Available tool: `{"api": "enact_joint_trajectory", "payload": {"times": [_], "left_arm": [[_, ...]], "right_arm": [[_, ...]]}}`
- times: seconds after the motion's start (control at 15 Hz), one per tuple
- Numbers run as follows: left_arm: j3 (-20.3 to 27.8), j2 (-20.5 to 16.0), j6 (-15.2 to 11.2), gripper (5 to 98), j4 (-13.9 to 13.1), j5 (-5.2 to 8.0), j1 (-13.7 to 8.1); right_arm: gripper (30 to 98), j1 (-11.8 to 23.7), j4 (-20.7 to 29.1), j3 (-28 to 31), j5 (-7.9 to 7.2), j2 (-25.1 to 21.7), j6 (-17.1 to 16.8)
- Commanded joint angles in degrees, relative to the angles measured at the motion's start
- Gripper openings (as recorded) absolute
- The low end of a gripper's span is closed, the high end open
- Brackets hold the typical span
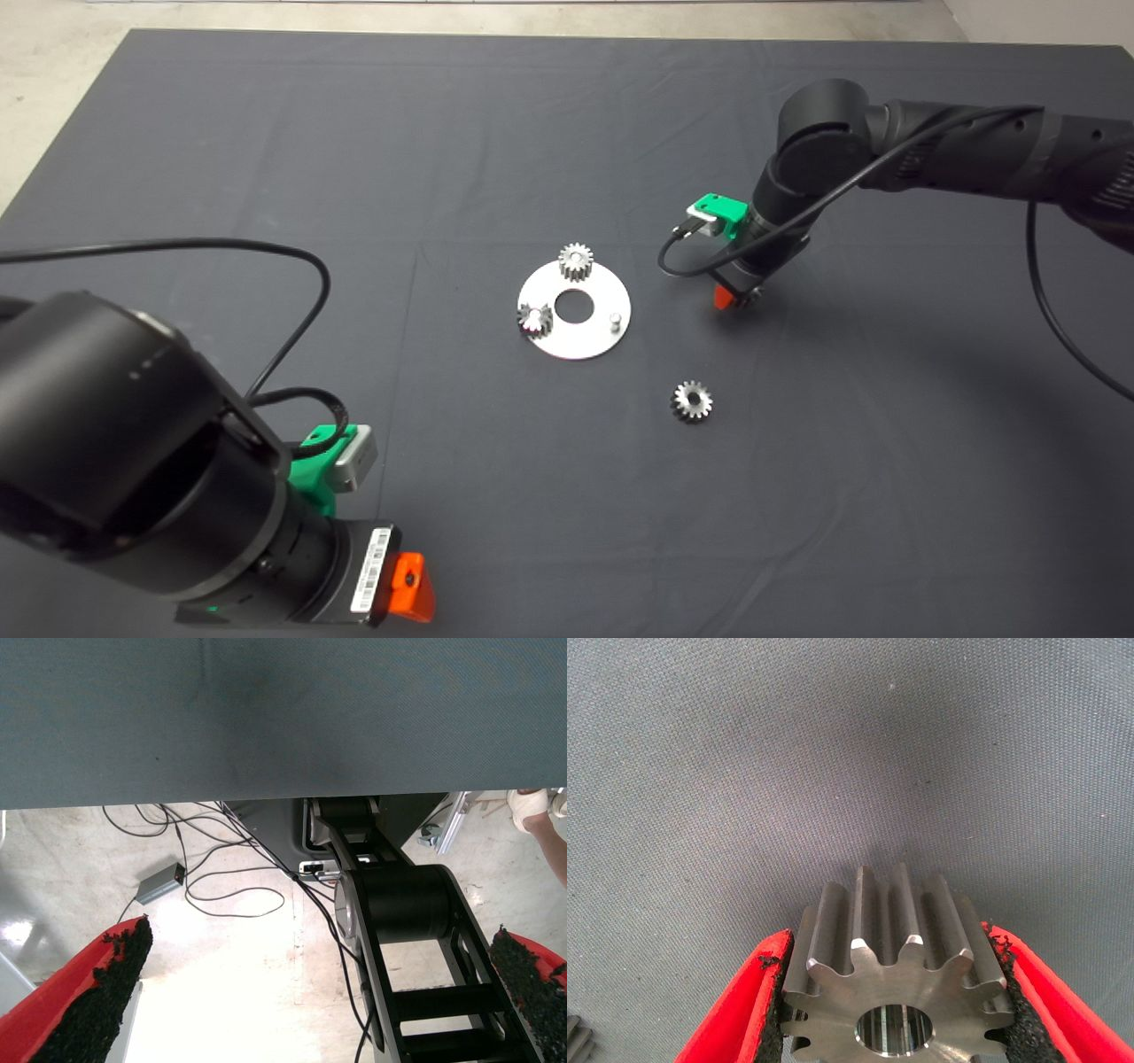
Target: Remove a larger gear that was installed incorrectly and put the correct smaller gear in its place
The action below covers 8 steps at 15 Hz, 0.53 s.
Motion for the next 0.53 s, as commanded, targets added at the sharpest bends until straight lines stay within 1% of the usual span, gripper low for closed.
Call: {"api": "enact_joint_trajectory", "payload": {"times": [0.0, 0.47], "left_arm": [[1.12, -0.07, -0.27, 98.2, -0.79, 0.02, -0.62], [1.12, -0.07, -0.27, 98.2, -0.79, 0.02, -0.62]], "right_arm": [[50.4, 2.07, 0.37, 0.7, -5.36, -0.12, 0.35], [51.4, 2.07, 0.37, 0.7, -5.36, -0.21, 0.26]]}}
